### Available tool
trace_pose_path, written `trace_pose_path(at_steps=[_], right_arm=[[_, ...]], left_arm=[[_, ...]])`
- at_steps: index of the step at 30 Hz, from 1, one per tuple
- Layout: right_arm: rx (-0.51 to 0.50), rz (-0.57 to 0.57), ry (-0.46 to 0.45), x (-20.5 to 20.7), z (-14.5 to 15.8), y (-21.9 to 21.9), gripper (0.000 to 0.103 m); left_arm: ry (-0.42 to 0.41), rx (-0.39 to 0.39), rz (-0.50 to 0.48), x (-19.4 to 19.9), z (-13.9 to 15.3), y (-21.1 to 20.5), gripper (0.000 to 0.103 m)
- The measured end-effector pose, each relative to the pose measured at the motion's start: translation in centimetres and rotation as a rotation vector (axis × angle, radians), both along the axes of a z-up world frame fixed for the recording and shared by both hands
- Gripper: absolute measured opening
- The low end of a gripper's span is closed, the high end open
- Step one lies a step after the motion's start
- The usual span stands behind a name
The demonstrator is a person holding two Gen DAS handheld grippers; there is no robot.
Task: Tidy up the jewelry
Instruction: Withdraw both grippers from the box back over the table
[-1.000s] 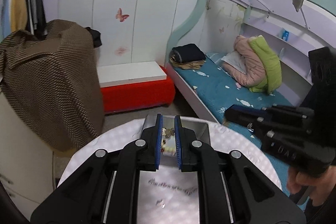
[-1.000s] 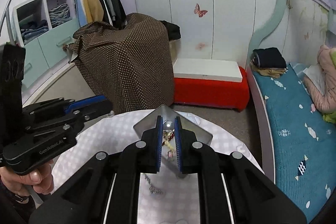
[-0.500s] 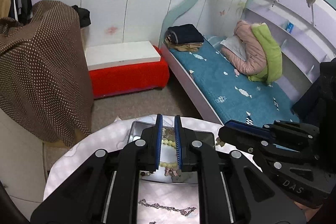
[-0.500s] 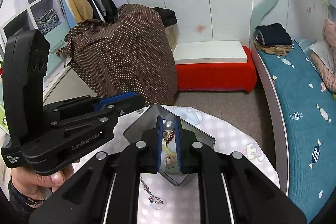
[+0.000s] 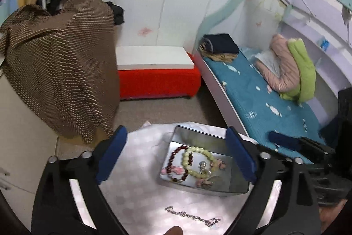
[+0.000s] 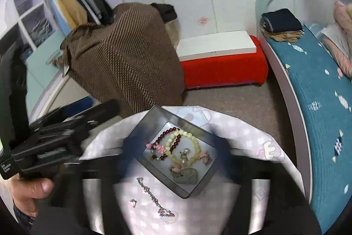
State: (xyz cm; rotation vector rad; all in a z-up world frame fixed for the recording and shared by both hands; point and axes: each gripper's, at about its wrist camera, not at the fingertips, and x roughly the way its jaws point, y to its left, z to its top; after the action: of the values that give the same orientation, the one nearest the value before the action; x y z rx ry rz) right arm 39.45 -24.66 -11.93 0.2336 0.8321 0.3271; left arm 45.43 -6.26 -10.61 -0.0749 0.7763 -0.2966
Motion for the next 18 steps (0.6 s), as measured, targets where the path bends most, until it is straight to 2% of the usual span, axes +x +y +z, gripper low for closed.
trace_pose_path(at_steps=[2,6,18], right_arm=[[0.010,-0.026,-0.019,-0.3,0.2,-0.3,0.095],[0.005,-0.037,-0.026,-0.9,0.7,-0.1,0.095],[-0.015,-0.052,-0.093,-3.6,3.1,-0.1,0.095]], left_arm=[[-0.018,0.005,0.009,-0.9,0.5,0.7,0.094],[-0.076,0.066,0.026,-3.0,1.5,1.1,0.094],[-0.184,0.075,0.048,-8.7,4.4,2.0,0.096]])
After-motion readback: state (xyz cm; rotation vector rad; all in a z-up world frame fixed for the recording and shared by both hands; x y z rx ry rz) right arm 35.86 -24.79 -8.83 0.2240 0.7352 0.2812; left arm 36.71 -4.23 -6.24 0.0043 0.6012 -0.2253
